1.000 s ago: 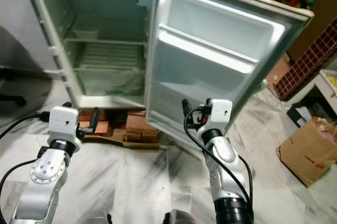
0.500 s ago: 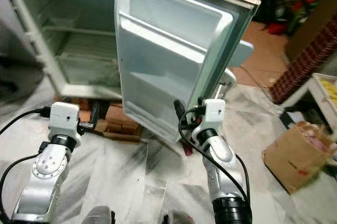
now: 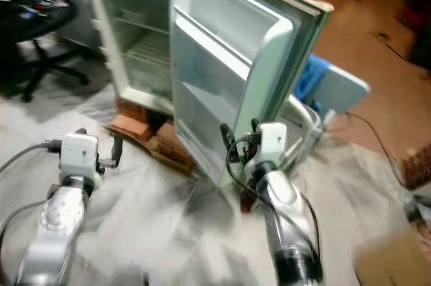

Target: Restocking fridge

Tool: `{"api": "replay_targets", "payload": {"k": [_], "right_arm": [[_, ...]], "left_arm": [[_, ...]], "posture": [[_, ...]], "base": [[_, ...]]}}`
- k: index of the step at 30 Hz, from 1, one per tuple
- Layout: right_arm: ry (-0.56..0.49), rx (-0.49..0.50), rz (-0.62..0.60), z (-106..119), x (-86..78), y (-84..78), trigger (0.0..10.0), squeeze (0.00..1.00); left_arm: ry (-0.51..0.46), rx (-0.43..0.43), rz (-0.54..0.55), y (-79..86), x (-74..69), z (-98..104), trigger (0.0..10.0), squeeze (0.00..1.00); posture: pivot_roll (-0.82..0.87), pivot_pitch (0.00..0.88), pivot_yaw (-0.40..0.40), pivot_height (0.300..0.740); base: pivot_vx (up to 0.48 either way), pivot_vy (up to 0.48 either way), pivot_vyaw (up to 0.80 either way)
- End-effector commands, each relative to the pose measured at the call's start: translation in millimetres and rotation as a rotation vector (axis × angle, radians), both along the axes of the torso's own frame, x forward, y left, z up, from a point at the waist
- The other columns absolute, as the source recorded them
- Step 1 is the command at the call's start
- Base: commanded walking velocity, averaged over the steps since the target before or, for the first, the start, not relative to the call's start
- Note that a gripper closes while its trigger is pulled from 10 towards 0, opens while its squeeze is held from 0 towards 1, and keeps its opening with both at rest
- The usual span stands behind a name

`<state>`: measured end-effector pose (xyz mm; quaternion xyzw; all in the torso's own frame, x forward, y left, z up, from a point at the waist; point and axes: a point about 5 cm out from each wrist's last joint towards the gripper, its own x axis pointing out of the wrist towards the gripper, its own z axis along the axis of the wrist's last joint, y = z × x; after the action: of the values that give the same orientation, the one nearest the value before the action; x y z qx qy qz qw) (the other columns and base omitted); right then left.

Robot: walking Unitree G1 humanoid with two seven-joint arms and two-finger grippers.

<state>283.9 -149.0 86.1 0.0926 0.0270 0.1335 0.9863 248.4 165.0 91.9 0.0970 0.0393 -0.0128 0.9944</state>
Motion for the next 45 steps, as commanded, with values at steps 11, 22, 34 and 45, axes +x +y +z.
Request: {"api": "replay_targets", "payload": {"k": [11,22,34,45], "right_arm": [[-0.028,-0.006,-0.063,6.5,6.0,-7.0,10.0,0.0],[-0.005,-0.02,-0.127,2.0,7.7,-17.8,10.0,0.0],[0.152,0.011,0.116,-14.8,1.1,-21.2,10.0,0.0],[0.204,-0.176,-0.086,-9.0,26.6,-76.0,10.0,0.0]], "left_arm": [[-0.011,-0.021,-0.001,-2.0,-0.3,4.3,10.0,0.0],[0.031,-0.012,0.023,5.2,-10.5,-2.3,10.0,0.0],[0.113,0.028,0.037,15.2,-26.3,-15.4,10.0,0.0],[0.134,0.041,0.034,14.7,-26.1,-16.9,10.0,0.0]], "posture": [[0.12,0.067,-0.09,0.74],[0.13,0.067,-0.089,0.74],[0.14,0.075,-0.09,0.74],[0.14,0.077,-0.091,0.74]], "base": [[0.254,0.0,0.16],[0.0,0.0,0.0],[0.0,0.0,0.0],[0.0,0.0,0.0]]}}
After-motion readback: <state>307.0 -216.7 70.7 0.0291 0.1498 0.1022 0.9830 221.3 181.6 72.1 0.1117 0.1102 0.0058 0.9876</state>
